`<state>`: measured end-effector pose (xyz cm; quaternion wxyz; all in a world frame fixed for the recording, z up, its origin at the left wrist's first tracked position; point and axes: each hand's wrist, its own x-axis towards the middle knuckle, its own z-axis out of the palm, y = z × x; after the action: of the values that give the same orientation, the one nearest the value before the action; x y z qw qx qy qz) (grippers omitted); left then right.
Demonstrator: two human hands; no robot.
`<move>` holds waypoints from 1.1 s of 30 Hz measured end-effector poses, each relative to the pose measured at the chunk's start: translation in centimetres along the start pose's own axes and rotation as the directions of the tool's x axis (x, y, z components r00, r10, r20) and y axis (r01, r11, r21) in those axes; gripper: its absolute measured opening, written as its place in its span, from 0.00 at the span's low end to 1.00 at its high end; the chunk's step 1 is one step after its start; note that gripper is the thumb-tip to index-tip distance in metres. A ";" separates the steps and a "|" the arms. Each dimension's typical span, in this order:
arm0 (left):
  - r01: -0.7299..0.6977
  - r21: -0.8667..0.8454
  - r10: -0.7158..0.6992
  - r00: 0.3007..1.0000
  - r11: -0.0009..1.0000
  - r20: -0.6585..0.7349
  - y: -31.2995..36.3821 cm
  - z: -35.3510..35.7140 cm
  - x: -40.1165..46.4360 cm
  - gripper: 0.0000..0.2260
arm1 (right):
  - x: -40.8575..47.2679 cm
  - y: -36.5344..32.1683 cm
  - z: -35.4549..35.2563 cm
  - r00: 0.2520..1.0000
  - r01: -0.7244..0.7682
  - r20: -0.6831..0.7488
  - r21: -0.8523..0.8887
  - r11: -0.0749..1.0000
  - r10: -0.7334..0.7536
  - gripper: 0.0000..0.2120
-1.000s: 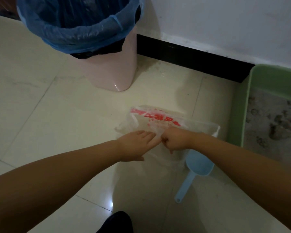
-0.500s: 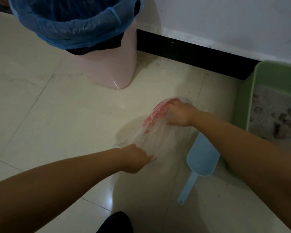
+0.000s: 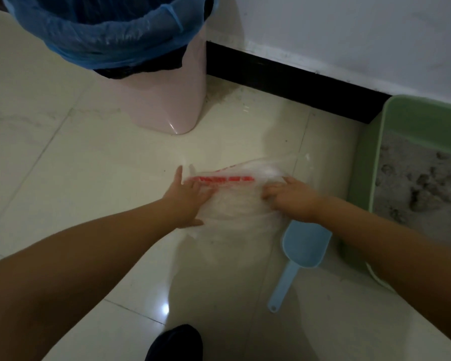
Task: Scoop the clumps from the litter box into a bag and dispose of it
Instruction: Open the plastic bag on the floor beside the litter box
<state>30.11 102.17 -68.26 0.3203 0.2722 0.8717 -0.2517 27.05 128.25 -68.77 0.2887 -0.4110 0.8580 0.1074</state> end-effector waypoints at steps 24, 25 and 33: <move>-0.315 -0.492 0.294 0.948 0.812 -0.122 7.6 -3.9 -2.3 0.20 | 4.4 -0.1 -3.8 0.979 -0.165 0.024 0.685 0.710 0.204 0.26; -0.300 -0.525 0.186 0.948 0.796 -0.260 6.7 -4.7 -1.8 0.17 | 4.0 -0.4 -3.9 0.982 -0.112 -0.035 0.681 0.724 0.184 0.26; -0.095 -0.194 0.037 0.959 0.976 -0.282 0.8 -4.4 3.9 0.16 | -0.6 -2.1 -2.4 0.987 -0.061 0.151 0.017 0.998 0.058 0.23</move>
<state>26.25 106.70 -68.20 0.2301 0.2994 0.9195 -0.1090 27.97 126.26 -66.34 0.3537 -0.3726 0.8468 0.1375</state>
